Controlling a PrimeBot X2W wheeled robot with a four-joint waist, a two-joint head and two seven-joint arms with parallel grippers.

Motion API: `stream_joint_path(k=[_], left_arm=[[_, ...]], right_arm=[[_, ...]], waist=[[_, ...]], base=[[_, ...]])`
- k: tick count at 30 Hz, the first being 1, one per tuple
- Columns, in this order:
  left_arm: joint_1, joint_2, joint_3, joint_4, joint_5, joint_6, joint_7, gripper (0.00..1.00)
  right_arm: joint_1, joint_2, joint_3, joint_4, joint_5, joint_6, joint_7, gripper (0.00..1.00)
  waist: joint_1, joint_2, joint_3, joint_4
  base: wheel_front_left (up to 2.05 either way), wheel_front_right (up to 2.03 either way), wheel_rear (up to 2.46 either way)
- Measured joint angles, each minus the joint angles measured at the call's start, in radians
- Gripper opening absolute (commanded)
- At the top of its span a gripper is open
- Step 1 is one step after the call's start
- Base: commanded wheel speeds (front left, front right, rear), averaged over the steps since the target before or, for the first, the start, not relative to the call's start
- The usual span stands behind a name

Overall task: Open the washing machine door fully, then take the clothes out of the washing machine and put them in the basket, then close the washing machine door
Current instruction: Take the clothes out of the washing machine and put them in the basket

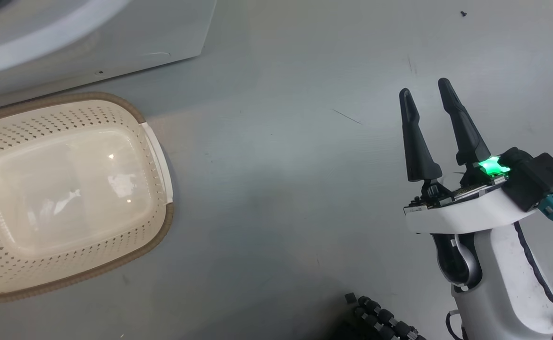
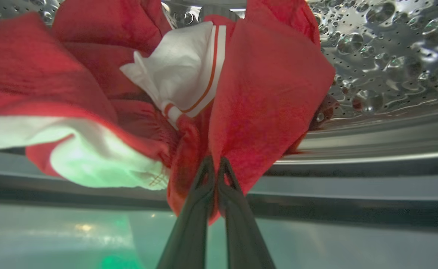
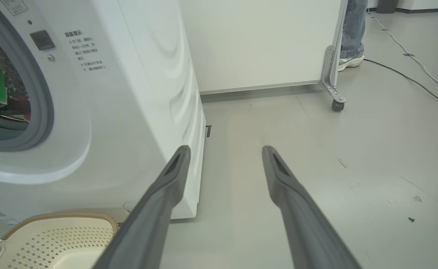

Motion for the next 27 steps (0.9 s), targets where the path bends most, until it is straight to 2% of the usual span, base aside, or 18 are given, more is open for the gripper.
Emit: stream_joint_path(k=[7,15,27], left_arm=[[0.004,-0.023,0.007,-0.016,-0.007,-0.003,-0.063,0.0],[0.046,-0.054,0.02,-0.03,-0.032,-0.032,-0.158,0.0],[0.149,-0.092,0.021,-0.101,-0.035,-0.059,-0.365,0.0]], right_arm=[[0.0,0.0,-0.012,0.001,-0.016,0.0,0.0,1.0],[0.0,-0.001,-0.017,0.001,-0.039,0.0,0.0,1.0],[0.002,-0.001,-0.028,0.011,-0.081,0.0,0.0,1.0]], waist=[[0.0,0.0,-0.013,0.02],[0.0,0.0,-0.031,0.047],[0.0,0.0,-0.077,0.088]], base=[[0.0,0.0,0.0],[0.0,0.0,0.0],[0.0,0.0,0.0]])
